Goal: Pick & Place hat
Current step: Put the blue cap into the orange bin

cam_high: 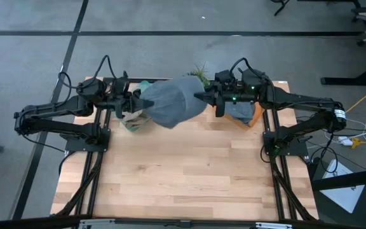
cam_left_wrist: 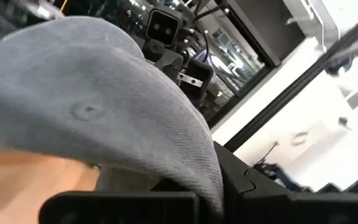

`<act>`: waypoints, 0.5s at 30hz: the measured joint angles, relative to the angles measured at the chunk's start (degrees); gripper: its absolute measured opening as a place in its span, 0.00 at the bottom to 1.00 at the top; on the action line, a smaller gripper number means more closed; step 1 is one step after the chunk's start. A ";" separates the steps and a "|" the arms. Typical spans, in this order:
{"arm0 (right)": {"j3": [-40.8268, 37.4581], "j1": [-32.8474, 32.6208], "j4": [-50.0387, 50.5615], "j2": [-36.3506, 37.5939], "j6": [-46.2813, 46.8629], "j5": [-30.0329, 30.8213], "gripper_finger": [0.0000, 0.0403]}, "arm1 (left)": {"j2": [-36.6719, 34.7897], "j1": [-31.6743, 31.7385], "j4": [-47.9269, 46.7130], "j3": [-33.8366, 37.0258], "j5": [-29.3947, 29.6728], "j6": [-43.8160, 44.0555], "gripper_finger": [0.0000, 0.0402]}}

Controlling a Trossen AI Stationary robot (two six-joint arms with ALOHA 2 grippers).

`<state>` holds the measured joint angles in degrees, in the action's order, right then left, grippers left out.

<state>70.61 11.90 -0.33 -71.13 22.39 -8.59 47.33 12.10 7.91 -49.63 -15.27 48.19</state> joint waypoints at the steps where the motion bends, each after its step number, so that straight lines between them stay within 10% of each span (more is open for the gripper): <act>1: 0.00 0.00 0.42 0.00 -0.31 0.02 0.25 | 0.00 0.00 -0.05 0.00 0.00 1.82 0.02; 15: 0.00 0.00 14.31 0.00 -12.27 0.03 0.65 | 0.00 0.00 -1.34 0.00 1.95 12.12 0.02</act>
<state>70.61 11.90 13.98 -71.13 10.12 -8.56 47.33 12.10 6.57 -49.63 -13.32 60.31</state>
